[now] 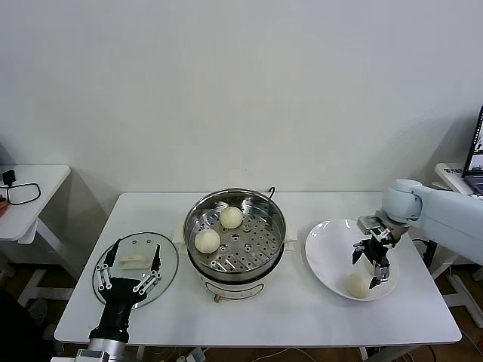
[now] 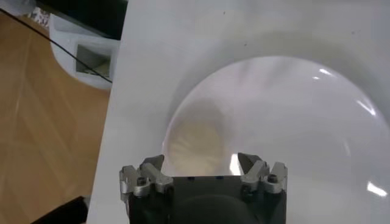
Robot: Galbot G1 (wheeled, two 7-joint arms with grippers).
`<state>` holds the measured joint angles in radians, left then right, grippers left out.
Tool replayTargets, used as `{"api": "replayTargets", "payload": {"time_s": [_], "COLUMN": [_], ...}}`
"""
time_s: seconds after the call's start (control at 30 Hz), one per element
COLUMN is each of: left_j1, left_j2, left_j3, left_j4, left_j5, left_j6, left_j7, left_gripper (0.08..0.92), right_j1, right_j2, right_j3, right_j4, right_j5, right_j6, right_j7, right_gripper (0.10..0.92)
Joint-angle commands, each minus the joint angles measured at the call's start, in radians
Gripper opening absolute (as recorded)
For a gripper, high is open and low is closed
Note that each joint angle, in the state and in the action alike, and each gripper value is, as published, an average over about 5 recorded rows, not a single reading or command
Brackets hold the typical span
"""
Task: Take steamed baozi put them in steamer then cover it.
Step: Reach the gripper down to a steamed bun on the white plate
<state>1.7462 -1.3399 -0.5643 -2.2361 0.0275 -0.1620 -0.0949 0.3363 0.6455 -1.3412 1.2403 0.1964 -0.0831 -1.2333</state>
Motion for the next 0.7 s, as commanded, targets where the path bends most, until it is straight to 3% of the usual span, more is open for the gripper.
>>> {"api": "replayTargets", "payload": {"time_s": [0.03, 0.53, 0.7], "left_j1": [0.000, 0.003, 0.002], "left_j2": [0.000, -0.001, -0.001], "left_j3": [0.002, -0.003, -0.005], "left_j4": [0.001, 0.005, 0.005], "left_j5": [0.001, 0.001, 0.001], "left_j6": [0.000, -0.004, -0.005], "left_j7": [-0.001, -0.001, -0.001], "left_gripper": [0.823, 0.823, 0.823], "right_j1": [-0.074, -0.093, -0.091], "right_j2": [0.021, 0.044, 0.042], "right_j3": [0.039, 0.038, 0.038], "right_j4": [-0.043, -0.055, -0.051], "right_j5": [-0.022, -0.022, -0.022], "right_j6": [0.007, 0.000, -0.002], "right_j7": [0.011, 0.017, 0.020], "right_gripper": [0.823, 0.821, 0.782]}}
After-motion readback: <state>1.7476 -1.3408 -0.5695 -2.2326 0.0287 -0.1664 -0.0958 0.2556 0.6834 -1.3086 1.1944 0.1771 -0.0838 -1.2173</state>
